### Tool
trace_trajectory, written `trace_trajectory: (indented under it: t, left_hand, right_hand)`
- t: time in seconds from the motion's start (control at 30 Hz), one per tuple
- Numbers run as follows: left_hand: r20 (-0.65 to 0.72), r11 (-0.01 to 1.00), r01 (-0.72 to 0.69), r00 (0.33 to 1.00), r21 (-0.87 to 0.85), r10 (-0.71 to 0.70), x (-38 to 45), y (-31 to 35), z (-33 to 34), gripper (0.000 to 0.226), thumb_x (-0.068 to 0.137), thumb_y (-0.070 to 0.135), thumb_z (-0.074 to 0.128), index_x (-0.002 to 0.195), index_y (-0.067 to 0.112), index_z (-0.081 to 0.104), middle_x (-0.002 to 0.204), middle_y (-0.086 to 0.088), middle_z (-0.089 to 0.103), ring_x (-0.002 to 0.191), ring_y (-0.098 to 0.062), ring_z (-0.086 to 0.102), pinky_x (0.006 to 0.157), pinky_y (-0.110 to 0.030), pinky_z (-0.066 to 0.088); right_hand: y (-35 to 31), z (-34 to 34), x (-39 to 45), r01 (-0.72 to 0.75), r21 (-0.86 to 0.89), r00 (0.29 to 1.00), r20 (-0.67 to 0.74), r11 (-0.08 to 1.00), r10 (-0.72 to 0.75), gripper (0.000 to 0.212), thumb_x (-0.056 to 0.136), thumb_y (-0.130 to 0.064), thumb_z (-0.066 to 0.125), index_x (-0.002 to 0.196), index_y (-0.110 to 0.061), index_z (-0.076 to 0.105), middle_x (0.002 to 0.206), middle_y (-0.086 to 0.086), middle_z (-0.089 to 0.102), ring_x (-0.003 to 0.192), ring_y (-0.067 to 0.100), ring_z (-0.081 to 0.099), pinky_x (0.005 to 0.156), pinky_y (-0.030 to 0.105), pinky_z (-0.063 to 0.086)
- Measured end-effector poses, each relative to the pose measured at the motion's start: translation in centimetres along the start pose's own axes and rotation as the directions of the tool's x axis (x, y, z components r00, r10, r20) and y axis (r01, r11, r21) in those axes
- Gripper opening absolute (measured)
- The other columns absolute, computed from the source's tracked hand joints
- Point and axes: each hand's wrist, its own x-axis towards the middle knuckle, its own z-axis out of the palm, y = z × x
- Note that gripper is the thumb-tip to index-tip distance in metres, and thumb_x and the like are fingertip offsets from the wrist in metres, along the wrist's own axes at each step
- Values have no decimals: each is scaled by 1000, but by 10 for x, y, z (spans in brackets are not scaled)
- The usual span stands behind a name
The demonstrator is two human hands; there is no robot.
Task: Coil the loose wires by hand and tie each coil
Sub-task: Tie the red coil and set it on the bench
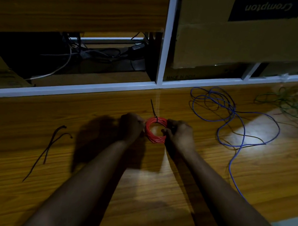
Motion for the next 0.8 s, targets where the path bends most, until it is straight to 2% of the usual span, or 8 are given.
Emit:
trace_trajectory:
  t: [0.1, 0.2, 0.3, 0.37, 0.53, 0.7, 0.8]
  left_hand:
    - [-7, 1000, -4, 1000, 18, 4, 3, -2, -3, 7, 86, 12, 73, 85, 8, 78, 87, -7, 75, 82, -19, 71, 76, -30, 58]
    - [24, 998, -55, 998, 17, 54, 3, -2, -8, 8, 88, 8, 70, 93, 6, 76, 96, -10, 75, 92, -21, 70, 83, -29, 55]
    - [68, 992, -128, 989, 5, 128, 2, -3, -12, 14, 88, 7, 70, 100, 4, 75, 104, -11, 74, 97, -21, 69, 81, -16, 47]
    - [94, 983, -186, 978, -7, 186, 3, -1, -15, 14, 88, 9, 70, 99, 4, 75, 101, -11, 74, 93, -20, 70, 75, -7, 42]
    - [140, 941, -338, 933, 27, 331, 8, 10, -13, 14, 89, 10, 69, 100, 4, 75, 99, -12, 75, 95, -24, 69, 81, -20, 44]
    - [105, 980, -188, 975, -65, 194, 9, 11, -8, 16, 92, 7, 63, 101, 11, 76, 104, -4, 74, 96, -15, 69, 73, -5, 42]
    - [115, 987, -69, 990, -145, 86, 6, 13, -1, 19, 96, 9, 59, 108, 13, 74, 112, -4, 72, 101, -15, 68, 81, -18, 53]
  right_hand:
    - [-2, -1, 2, -34, 7, 999, 34, 999, 34, 41, 92, -19, 69, 131, -9, 62, 126, 7, 68, 111, 16, 67, 89, 20, 48]
    - [-3, -1, 2, -59, 11, 998, 40, 998, 58, 42, 93, -18, 68, 133, -10, 61, 128, 6, 67, 114, 16, 65, 94, 22, 47]
    - [-5, -2, 2, -52, -16, 997, 59, 999, 53, 42, 94, -19, 66, 135, -12, 60, 129, 5, 66, 116, 17, 64, 94, 20, 45]
    - [-6, -5, 4, -68, -33, 994, 86, 997, 71, 44, 94, -20, 65, 137, -13, 57, 133, 4, 64, 120, 17, 62, 99, 25, 45]
    - [-5, -6, 11, -61, -100, 984, 163, 993, 77, 48, 95, -25, 65, 141, -19, 53, 134, 3, 63, 119, 16, 61, 93, 24, 48]
    - [-6, -4, 11, -88, -73, 985, 140, 993, 98, 48, 94, -24, 66, 140, -17, 54, 136, 3, 62, 121, 15, 60, 96, 23, 46]
    - [-6, -2, 10, -78, -43, 989, 121, 996, 83, 48, 94, -23, 67, 139, -15, 55, 135, 3, 62, 121, 14, 60, 91, 16, 43]
